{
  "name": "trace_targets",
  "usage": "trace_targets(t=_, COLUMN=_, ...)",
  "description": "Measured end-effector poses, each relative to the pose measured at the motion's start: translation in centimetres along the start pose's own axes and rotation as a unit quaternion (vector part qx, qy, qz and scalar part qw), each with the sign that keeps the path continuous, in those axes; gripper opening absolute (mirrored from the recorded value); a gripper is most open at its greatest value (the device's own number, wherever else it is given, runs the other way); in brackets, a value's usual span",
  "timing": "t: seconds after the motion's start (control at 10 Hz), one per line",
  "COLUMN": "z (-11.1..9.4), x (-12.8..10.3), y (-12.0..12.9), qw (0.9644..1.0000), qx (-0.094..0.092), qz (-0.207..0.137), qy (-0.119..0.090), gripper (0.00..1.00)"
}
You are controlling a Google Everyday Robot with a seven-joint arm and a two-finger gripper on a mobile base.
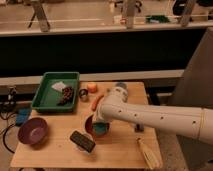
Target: Wipe red bowl with sponge
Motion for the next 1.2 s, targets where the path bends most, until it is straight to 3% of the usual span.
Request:
trace_targets(t=0.8, z=1.6, x=1.6, y=2.0, qw=0.9993, qx=-0.014, qz=0.035, qy=0.006, gripper=0.0)
trace_targets(t=1.2, z=2.2, x=2.1, y=1.4, qw=0.9995, qx=-0.008, qz=0.03, qy=0.003, gripper=0.0)
